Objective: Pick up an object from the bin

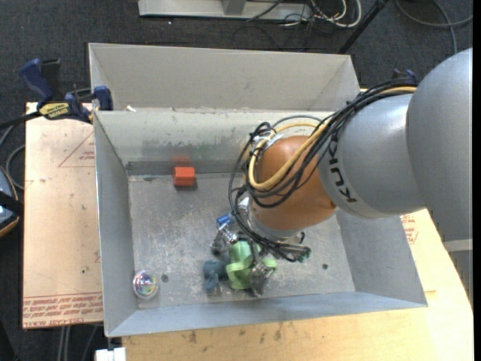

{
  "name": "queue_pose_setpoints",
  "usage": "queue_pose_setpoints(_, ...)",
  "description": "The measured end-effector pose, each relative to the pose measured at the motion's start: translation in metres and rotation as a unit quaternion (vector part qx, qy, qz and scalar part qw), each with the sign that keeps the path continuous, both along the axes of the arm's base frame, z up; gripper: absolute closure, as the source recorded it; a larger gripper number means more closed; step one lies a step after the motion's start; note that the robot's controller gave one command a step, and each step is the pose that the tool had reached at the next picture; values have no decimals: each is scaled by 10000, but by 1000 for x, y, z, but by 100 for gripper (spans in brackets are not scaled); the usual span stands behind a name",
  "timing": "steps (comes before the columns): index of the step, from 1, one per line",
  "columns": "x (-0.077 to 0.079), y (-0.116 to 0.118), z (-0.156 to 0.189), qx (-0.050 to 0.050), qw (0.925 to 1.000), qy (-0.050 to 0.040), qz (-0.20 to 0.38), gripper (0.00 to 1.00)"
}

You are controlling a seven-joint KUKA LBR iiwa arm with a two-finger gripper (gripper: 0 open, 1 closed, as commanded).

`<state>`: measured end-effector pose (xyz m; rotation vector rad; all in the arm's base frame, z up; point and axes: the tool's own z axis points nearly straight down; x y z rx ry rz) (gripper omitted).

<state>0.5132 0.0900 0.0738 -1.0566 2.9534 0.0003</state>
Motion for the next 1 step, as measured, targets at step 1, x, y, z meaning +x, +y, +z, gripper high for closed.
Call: queue_pose_setpoints(1,2,1,2,8,10000,-29,4,100)
